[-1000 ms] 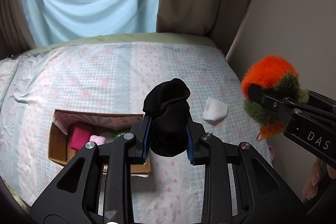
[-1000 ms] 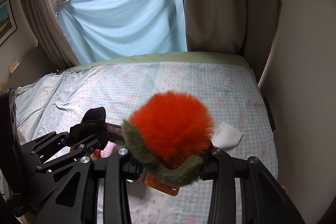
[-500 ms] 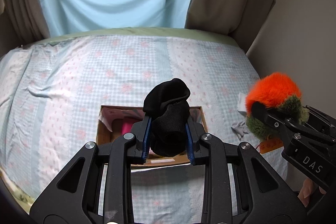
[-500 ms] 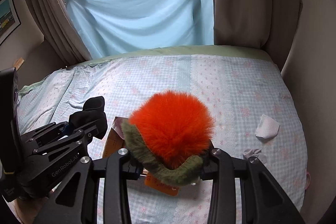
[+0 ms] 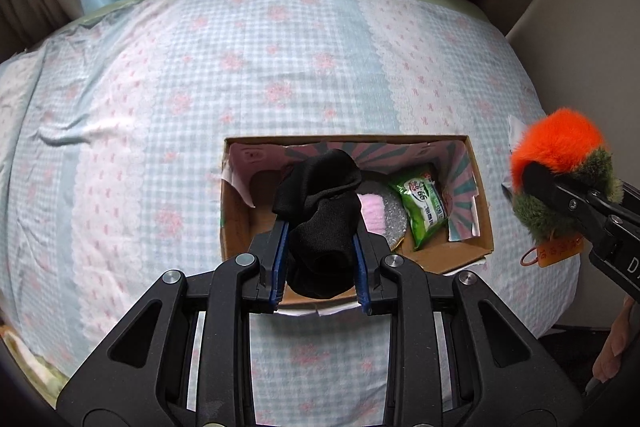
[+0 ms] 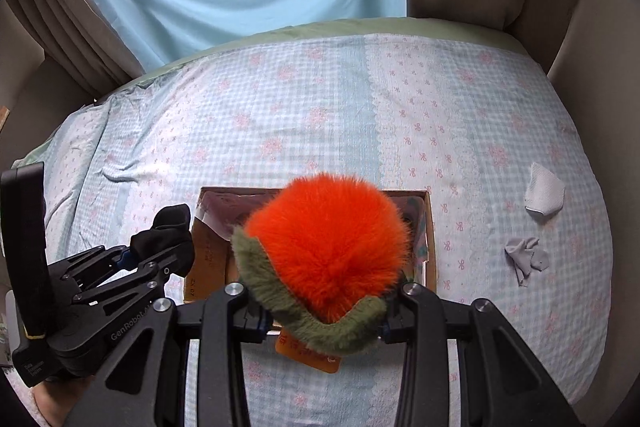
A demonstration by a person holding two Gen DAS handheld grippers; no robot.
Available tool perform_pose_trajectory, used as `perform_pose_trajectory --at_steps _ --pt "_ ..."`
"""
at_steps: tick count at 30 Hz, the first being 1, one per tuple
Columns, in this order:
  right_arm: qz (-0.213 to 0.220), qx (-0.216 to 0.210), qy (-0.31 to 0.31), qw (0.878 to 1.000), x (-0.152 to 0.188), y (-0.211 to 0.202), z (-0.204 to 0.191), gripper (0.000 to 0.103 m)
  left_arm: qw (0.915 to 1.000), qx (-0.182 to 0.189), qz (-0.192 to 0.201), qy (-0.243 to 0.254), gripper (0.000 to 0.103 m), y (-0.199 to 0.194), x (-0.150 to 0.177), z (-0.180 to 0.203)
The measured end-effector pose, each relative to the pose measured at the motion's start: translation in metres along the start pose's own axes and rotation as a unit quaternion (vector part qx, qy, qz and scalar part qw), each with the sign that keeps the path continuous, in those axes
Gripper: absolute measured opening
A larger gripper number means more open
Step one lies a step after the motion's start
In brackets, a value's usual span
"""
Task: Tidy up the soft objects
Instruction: 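Carry the black sock and orange pompom over the box with both tools, then open both tools to drop sock and pompom, then withdraw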
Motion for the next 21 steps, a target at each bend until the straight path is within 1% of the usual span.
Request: perform_pose_trajectory --at_steps 5,8,12,14,16,18,19,20,21 --pt "-0.045 -0.001 0.015 0.999 -0.005 0.048 0.006 0.035 0.9989 0.001 -0.045 0.006 0.024 0.044 0.002 -0.003" --pt "-0.074 0.001 0.019 0.997 -0.007 0.078 0.011 0.035 0.9971 0.001 -0.074 0.020 0.024 0.070 0.006 -0.001" --pt "-0.113 -0.007 0.034 0.993 -0.007 0.119 0.019 0.035 0.9933 0.004 -0.110 0.036 0.024 0.107 0.011 0.002" --pt "-0.132 -0.012 0.040 0.990 -0.008 0.132 0.022 0.035 0.9908 -0.001 -0.130 0.038 0.024 0.122 0.012 0.002" --pt "-0.140 -0.010 0.042 0.989 -0.011 0.138 0.023 0.035 0.9885 0.007 -0.148 0.030 0.024 0.133 0.011 0.000" --pt "-0.147 -0.018 0.046 0.988 -0.013 0.141 0.024 0.035 0.9874 0.008 -0.155 0.030 0.024 0.139 0.009 0.001" --pt "-0.150 -0.023 0.048 0.987 -0.015 0.143 0.024 0.041 0.9867 0.006 -0.159 0.036 0.026 0.141 0.008 0.002" --pt "-0.151 -0.025 0.049 0.987 -0.016 0.144 0.024 0.043 0.9861 0.006 -0.161 0.042 0.043 0.141 0.006 0.003" --pt "-0.152 -0.027 0.053 0.987 -0.017 0.145 0.024 0.051 0.9861 0.006 -0.160 0.045 0.060 0.141 0.005 0.003"
Point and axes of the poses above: each gripper's, at about its wrist camera, not at the fingertips, and y roughly the way its jaws point, z to its right, x to its underside, the point moved 4 cm from there along y, roughly the way its jaws point, and after that the axes turned 6 degrees about -z, right-handed, at the moved point
